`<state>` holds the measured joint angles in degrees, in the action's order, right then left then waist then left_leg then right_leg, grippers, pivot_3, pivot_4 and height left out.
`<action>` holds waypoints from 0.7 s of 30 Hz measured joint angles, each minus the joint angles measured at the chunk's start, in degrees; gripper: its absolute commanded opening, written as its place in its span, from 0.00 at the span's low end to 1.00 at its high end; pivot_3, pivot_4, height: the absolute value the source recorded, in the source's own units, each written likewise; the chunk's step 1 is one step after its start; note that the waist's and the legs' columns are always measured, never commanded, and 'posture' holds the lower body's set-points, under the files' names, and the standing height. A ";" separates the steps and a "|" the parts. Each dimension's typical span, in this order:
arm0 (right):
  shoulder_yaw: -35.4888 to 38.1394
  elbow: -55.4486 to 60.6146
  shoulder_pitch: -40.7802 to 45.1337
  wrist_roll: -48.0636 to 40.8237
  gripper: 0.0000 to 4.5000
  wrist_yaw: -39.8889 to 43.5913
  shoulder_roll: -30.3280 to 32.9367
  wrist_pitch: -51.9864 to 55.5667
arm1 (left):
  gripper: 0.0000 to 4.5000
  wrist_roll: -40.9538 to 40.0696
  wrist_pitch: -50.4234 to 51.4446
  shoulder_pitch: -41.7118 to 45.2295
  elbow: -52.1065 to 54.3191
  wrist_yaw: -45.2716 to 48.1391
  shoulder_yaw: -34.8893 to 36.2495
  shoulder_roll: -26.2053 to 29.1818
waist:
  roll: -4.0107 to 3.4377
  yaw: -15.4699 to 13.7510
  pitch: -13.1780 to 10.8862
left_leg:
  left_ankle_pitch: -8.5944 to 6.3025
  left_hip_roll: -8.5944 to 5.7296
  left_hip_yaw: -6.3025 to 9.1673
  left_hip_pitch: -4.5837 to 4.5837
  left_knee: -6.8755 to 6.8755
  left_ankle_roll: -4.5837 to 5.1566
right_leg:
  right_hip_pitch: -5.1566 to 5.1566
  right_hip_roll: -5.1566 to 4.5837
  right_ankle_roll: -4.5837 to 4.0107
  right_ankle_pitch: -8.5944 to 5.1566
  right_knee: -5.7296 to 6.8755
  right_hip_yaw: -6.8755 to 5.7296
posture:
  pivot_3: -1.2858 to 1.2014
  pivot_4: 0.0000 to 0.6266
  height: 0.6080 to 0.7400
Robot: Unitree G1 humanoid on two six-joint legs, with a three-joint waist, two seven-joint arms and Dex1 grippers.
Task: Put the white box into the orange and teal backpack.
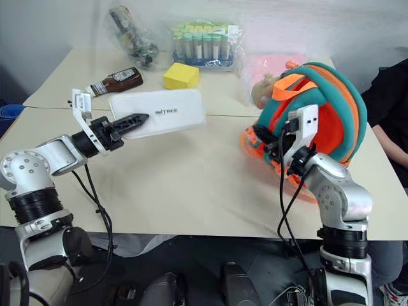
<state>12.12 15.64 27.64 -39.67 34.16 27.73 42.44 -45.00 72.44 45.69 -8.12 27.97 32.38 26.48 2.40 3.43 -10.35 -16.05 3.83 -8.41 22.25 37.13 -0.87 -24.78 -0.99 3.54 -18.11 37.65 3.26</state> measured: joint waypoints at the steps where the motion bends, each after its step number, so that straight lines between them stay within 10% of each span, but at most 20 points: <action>1: -0.36 1.38 -0.26 -1.59 0.00 1.34 1.27 1.22 | 0.29 -0.08 -0.39 0.10 -0.08 0.30 -0.11 0.40 | 0.00 -0.05 0.00 | 0.00 0.00 0.00 0.01 -0.01 0.00 | 0.00 0.00 0.00 0.00 -0.03 0.00 | 0.52 0.24 1.00; 11: 6.78 15.87 -11.15 -26.56 0.00 21.26 23.75 14.25 | 0.29 -5.96 -4.65 6.33 -1.29 11.21 -3.68 3.35 | 0.00 -0.41 -0.05 | -0.12 0.00 0.02 0.02 0.02 0.10 | 0.17 0.02 0.01 0.00 -0.34 0.00 | 0.52 0.24 1.00; 21: 10.04 13.02 -15.46 -27.41 0.00 23.64 28.02 14.06 | 0.29 -6.27 -10.05 5.30 4.18 23.51 -14.22 6.63 | 0.03 -0.32 -0.07 | -0.08 0.03 0.05 0.00 0.08 0.11 | 0.16 0.06 0.01 0.00 -0.24 0.01 | 0.52 0.24 1.00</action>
<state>22.15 28.66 12.19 -67.08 57.81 55.75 56.51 -51.27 62.38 50.99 -3.95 51.48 18.16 33.11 2.43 3.11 -10.42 -16.13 3.86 -8.35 22.25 37.21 -0.77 -24.63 -0.94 3.56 -18.11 37.42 3.27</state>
